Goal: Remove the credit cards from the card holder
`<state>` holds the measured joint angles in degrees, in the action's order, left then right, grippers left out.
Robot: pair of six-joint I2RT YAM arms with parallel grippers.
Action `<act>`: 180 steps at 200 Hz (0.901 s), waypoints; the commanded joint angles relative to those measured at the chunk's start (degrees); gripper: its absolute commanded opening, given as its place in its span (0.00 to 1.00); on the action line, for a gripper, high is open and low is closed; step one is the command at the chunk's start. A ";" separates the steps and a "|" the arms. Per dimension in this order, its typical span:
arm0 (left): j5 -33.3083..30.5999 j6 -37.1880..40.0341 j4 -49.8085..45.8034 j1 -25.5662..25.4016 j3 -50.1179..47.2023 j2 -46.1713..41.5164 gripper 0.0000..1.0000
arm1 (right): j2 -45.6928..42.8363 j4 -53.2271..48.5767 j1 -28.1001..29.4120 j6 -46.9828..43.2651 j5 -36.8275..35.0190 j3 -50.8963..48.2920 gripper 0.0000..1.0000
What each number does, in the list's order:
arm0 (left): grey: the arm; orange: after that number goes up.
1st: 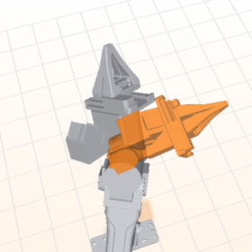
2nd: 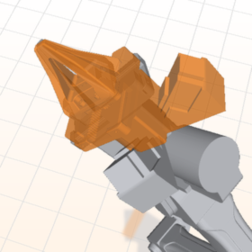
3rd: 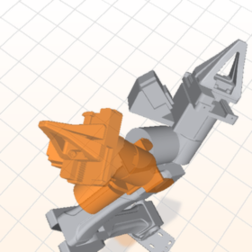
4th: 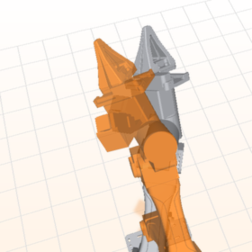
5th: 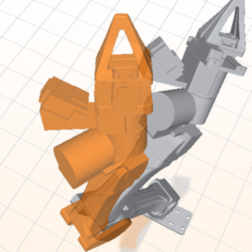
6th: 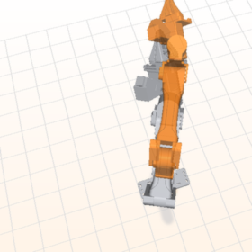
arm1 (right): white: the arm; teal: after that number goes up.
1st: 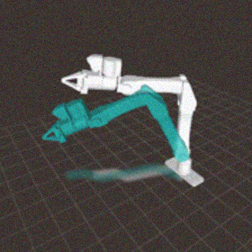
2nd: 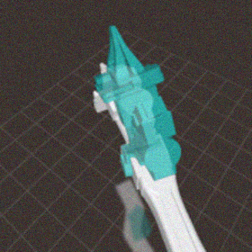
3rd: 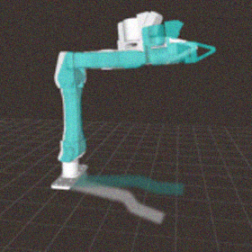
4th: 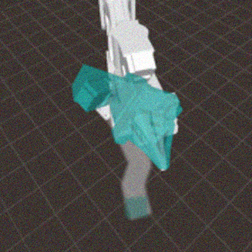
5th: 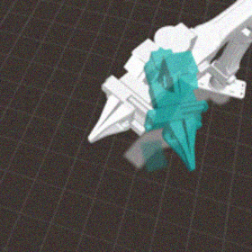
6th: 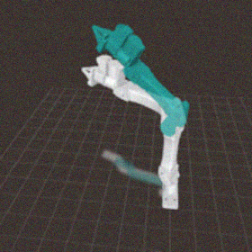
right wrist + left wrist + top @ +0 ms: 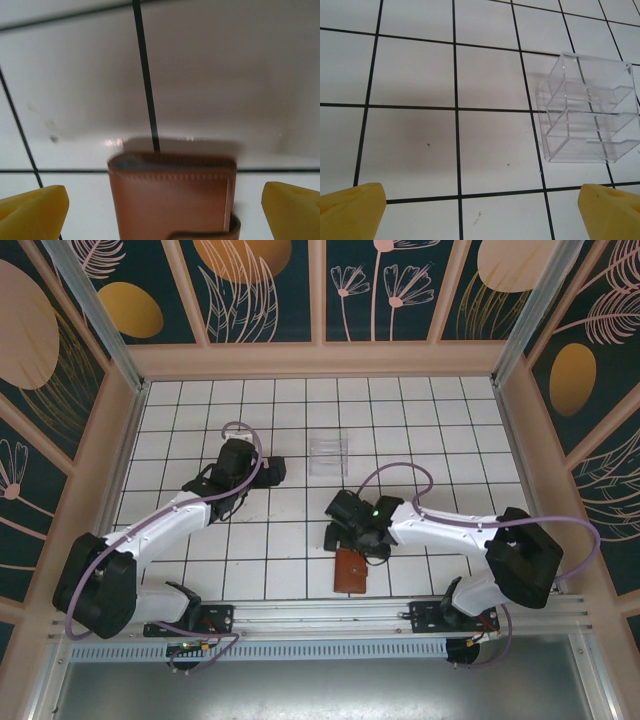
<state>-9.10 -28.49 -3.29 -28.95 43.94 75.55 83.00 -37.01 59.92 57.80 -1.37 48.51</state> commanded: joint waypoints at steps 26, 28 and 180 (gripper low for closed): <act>-1.79 1.24 -1.90 -0.23 1.34 -2.33 0.98 | 3.34 -2.06 5.25 7.02 2.42 -1.06 0.99; -1.77 1.24 -1.94 -0.23 1.26 -2.40 0.99 | 3.49 -2.06 5.35 7.21 2.46 -1.07 0.99; -5.29 2.63 -3.65 -0.23 -1.10 -3.56 0.98 | 11.41 -2.04 1.59 2.99 0.75 8.45 0.71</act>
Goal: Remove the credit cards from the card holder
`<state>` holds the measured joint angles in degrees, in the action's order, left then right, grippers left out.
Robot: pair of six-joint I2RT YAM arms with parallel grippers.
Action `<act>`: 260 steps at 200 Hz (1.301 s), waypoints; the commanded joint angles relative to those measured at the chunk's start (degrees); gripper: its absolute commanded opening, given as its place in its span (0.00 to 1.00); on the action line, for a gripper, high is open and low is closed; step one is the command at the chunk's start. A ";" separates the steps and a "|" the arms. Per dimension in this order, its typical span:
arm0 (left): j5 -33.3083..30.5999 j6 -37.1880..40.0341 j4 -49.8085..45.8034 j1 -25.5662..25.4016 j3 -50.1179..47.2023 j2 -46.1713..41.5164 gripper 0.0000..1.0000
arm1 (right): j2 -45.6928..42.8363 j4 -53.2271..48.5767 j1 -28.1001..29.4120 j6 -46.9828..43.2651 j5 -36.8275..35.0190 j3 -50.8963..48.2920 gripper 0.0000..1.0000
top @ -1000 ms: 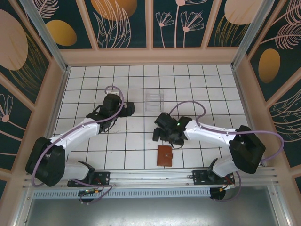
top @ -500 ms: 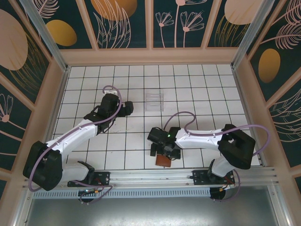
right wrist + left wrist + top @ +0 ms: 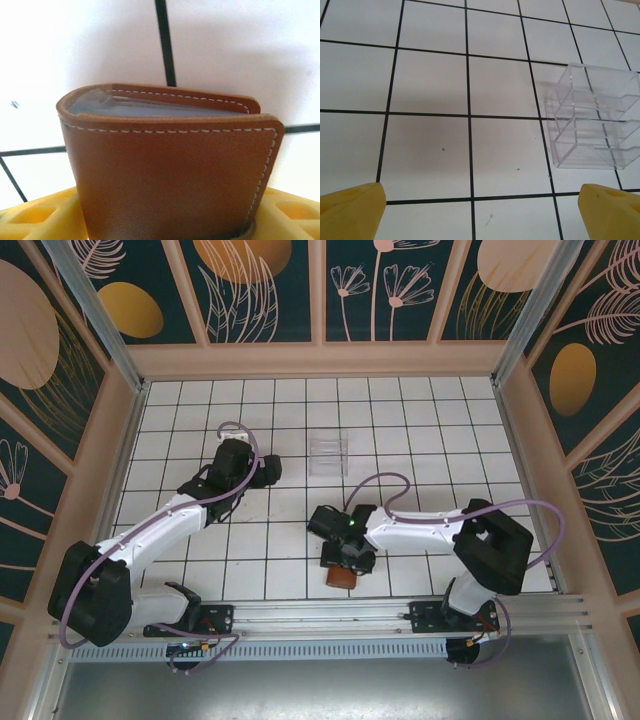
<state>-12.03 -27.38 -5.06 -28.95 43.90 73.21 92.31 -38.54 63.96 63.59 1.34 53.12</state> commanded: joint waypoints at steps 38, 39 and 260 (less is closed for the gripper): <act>-2.61 0.84 -1.89 -0.23 -3.39 -2.80 0.98 | 8.49 -2.10 -6.83 -8.76 -1.94 12.82 0.71; -2.59 0.79 -1.89 -0.23 -3.47 -2.85 0.98 | 8.67 -2.21 -6.92 -8.93 -1.95 13.11 0.71; 13.83 -3.73 0.03 -0.22 -5.12 -0.75 0.95 | 15.26 -0.65 -15.11 -27.95 0.31 26.44 0.92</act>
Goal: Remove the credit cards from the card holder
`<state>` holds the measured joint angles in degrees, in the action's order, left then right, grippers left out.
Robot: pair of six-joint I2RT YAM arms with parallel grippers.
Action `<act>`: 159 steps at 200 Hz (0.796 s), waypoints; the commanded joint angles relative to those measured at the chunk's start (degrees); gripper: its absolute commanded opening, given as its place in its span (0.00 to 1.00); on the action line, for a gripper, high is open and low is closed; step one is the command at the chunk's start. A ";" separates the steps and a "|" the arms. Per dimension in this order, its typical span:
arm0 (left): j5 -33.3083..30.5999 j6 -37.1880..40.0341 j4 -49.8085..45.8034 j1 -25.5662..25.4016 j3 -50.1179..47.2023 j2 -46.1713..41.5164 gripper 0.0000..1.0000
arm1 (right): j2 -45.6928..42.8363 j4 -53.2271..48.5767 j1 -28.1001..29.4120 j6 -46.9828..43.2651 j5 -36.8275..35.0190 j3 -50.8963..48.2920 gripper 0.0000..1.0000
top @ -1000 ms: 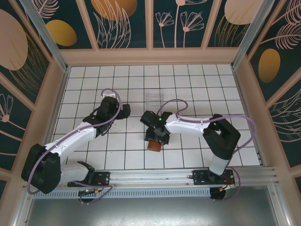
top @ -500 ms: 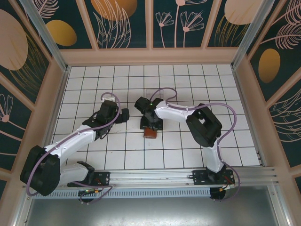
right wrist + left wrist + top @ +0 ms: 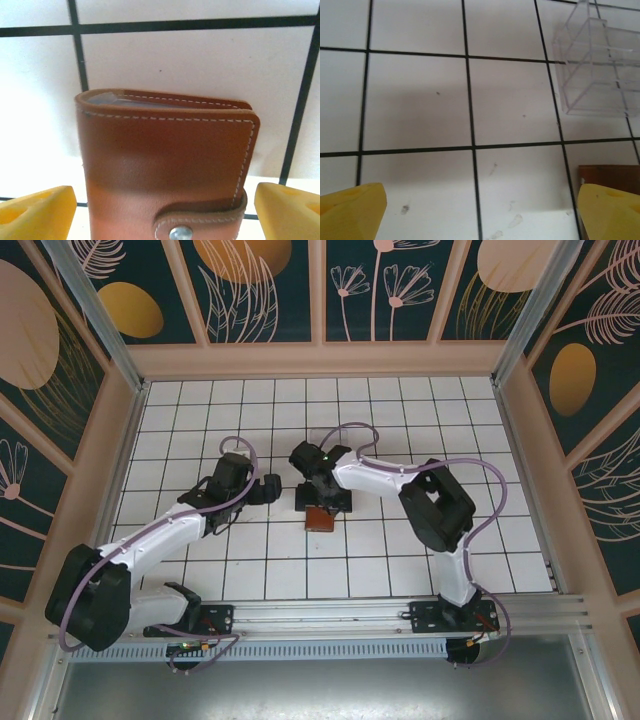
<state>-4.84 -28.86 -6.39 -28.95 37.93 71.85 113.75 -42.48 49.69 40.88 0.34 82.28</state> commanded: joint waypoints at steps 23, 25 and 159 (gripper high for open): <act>12.02 -3.20 3.63 -0.22 0.47 2.03 0.91 | -9.14 7.08 -2.44 -10.62 3.28 -6.55 0.91; 12.44 -3.28 3.77 -0.23 0.41 2.18 0.91 | -9.56 7.54 -2.63 -11.67 3.79 -7.01 0.92; 14.51 -10.83 5.42 -0.23 0.65 6.25 0.67 | -19.46 19.12 -9.79 -66.97 20.43 -19.05 0.63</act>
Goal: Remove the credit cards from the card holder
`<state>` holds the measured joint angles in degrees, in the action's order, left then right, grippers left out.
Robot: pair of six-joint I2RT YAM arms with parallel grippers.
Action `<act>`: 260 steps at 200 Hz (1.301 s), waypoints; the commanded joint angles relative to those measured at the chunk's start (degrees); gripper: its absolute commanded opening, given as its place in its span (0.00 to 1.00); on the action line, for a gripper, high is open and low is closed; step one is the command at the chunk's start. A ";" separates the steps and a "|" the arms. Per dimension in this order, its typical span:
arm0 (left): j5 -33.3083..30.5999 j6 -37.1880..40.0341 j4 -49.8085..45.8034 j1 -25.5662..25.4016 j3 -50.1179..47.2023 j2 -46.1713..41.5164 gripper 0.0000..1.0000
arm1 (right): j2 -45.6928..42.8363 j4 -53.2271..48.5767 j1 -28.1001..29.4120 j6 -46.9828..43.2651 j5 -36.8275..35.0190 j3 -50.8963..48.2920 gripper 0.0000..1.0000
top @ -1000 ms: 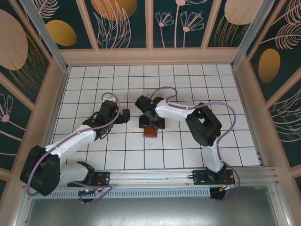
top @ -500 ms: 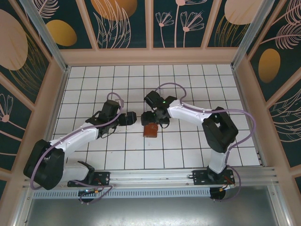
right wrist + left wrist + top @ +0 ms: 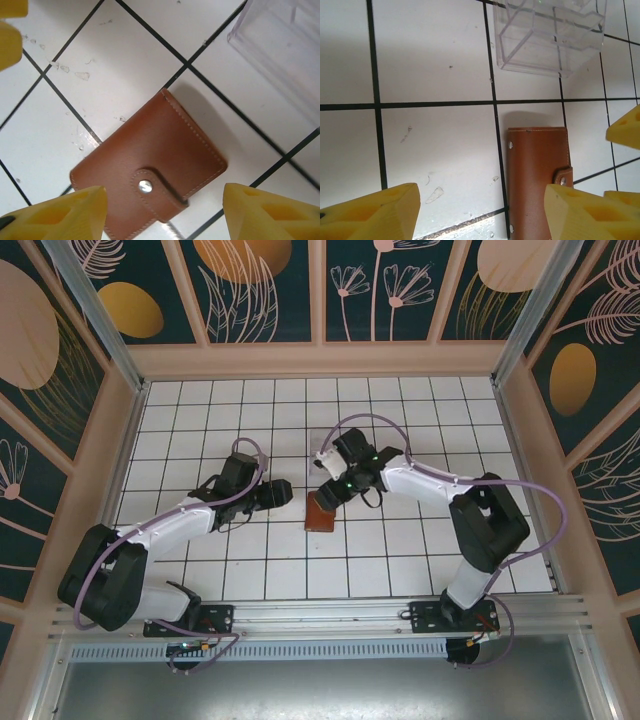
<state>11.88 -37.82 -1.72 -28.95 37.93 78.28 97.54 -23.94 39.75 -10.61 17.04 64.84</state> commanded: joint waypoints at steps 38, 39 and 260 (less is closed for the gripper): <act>-2.61 -2.17 1.07 -0.22 0.64 0.35 0.68 | -4.03 -2.25 0.24 -27.31 4.20 -2.20 0.63; -2.63 -2.17 1.09 -0.23 0.65 0.36 0.68 | -4.02 -2.29 0.24 -27.70 4.13 -2.20 0.63; -5.72 -2.17 1.98 -0.22 -1.86 -4.71 0.59 | 3.25 -7.91 1.39 -39.01 3.58 2.90 0.46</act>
<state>6.59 -39.55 -0.23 -28.95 36.73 74.28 98.43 -29.30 40.51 -47.59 18.50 65.12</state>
